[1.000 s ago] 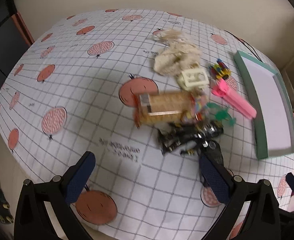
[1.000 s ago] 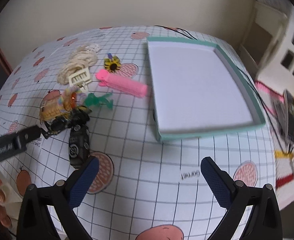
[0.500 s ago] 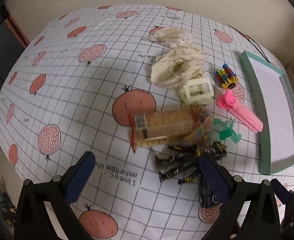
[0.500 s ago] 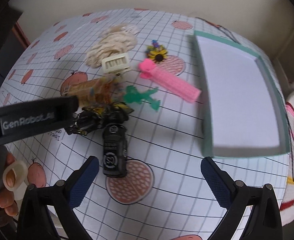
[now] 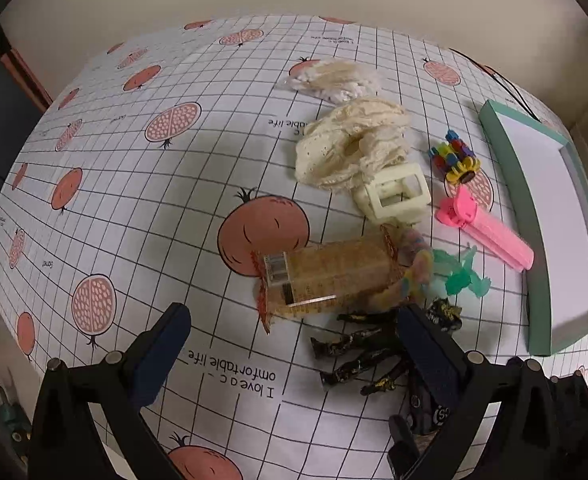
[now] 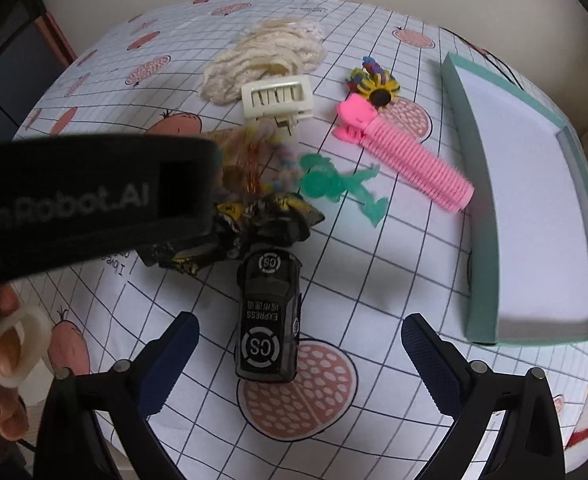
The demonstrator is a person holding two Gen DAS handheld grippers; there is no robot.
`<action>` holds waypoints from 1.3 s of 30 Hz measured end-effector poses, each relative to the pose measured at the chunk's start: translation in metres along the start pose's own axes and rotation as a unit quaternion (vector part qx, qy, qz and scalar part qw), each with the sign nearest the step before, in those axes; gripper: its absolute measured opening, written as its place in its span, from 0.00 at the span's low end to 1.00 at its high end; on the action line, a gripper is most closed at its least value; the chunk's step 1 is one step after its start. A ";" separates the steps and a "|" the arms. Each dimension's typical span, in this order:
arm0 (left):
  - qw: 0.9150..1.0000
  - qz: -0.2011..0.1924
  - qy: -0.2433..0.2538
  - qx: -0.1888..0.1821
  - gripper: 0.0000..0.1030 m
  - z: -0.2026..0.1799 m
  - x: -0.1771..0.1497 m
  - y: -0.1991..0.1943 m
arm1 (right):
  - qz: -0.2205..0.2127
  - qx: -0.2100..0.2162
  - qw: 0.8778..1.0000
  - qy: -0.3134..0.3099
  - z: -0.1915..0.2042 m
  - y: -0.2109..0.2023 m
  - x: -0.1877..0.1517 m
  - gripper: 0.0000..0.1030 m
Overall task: Organize objects
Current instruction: 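Reach both tools toward the black toy car and black action figure, then grasp the black toy car with the right tool while the left tool grasps the action figure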
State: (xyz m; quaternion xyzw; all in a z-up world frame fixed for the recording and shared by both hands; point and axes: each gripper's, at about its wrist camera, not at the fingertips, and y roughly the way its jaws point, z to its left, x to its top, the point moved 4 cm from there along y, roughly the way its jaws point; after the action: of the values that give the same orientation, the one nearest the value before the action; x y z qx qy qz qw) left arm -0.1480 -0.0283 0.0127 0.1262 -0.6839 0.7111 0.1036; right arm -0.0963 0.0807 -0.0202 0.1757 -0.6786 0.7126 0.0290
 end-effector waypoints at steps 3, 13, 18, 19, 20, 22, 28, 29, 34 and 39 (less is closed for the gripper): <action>1.000 0.019 -0.005 -0.022 1.00 -0.002 -0.005 0.005 | -0.002 -0.002 1.000 0.008 -0.002 0.001 0.001 0.97; 0.999 0.031 -0.002 -0.039 1.00 -0.017 -0.011 0.010 | -0.002 -0.019 1.000 0.024 -0.019 0.002 0.000 0.89; 0.999 0.031 0.004 -0.035 0.99 -0.024 -0.012 0.012 | -0.005 -0.012 1.000 0.027 -0.021 -0.001 0.000 0.82; 0.999 0.032 0.006 -0.035 0.99 -0.025 -0.013 0.013 | -0.006 -0.009 1.000 0.025 -0.021 -0.002 0.000 0.79; 0.999 0.033 0.007 -0.035 0.99 -0.025 -0.014 0.013 | -0.007 -0.006 1.000 0.025 -0.020 -0.003 0.000 0.78; 0.999 0.034 0.008 -0.035 0.98 -0.028 -0.014 0.014 | -0.009 -0.001 1.000 0.024 -0.020 -0.005 0.000 0.69; 0.998 0.039 0.013 -0.039 0.96 -0.034 -0.018 0.016 | -0.007 0.026 0.999 0.029 -0.027 -0.005 0.000 0.41; 0.998 0.040 0.015 -0.039 0.95 -0.035 -0.018 0.016 | -0.006 0.026 0.999 0.029 -0.028 -0.006 -0.001 0.40; 0.997 0.054 0.019 -0.041 0.86 -0.036 -0.022 0.021 | -0.002 0.026 0.999 0.039 -0.040 -0.004 -0.001 0.32; 0.996 0.071 0.015 -0.051 0.74 -0.035 -0.027 0.027 | 0.002 0.030 0.998 0.052 -0.045 -0.009 -0.001 0.32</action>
State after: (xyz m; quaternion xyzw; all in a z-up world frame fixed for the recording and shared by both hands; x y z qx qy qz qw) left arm -0.1326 0.0061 -0.0224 0.0612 -0.7251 0.6824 0.0701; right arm -0.1024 0.1254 -0.0124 0.1378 -0.6548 0.7409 0.0580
